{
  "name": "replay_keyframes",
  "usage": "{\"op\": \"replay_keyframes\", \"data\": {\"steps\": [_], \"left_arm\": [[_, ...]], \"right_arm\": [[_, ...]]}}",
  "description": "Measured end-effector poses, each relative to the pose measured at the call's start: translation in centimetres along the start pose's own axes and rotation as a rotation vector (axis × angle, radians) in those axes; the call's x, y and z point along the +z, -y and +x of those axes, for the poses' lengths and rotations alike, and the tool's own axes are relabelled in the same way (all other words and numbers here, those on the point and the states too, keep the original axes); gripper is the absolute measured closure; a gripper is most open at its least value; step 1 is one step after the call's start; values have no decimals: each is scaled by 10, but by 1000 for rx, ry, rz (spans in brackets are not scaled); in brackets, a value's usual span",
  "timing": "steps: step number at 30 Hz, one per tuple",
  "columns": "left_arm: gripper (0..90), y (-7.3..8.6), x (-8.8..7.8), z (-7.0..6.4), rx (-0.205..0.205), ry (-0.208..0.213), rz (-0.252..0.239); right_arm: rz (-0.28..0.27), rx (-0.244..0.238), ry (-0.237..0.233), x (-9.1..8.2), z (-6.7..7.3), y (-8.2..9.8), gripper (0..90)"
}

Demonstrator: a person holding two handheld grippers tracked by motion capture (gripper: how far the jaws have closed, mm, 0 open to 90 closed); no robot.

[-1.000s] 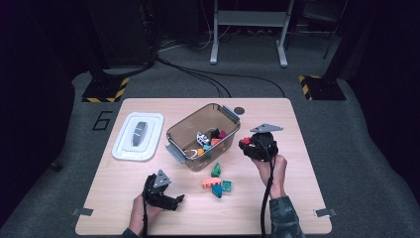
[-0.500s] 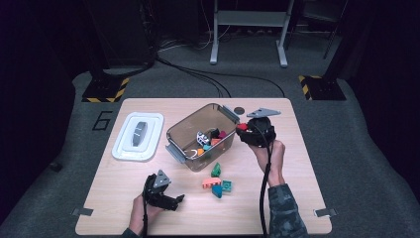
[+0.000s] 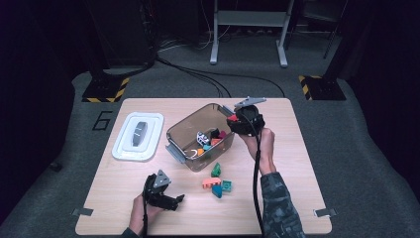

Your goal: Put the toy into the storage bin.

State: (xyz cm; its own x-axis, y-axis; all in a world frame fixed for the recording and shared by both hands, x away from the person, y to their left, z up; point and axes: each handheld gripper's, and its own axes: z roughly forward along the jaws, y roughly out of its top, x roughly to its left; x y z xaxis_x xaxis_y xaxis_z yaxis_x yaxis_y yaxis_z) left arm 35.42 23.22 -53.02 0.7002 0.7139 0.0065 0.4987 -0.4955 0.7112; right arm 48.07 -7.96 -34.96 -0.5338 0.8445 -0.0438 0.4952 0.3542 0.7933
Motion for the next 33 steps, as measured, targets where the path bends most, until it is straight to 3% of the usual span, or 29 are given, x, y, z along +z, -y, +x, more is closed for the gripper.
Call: {"op": "replay_keyframes", "data": {"steps": [10,18,29,33], "left_arm": [[19,0,0,0,-3,0,-3],[19,0,0,0,-4,0,-3],[19,0,1,0,-2,-5,-9],[19,0,0,0,-2,-6,-9]], "right_arm": [[61,-29,-20,22,0,-1,589],[129,-57,-60,38,3,9,588],[163,-93,-78,38,1,13,586],[174,-69,-74,36,5,14,549]]}}
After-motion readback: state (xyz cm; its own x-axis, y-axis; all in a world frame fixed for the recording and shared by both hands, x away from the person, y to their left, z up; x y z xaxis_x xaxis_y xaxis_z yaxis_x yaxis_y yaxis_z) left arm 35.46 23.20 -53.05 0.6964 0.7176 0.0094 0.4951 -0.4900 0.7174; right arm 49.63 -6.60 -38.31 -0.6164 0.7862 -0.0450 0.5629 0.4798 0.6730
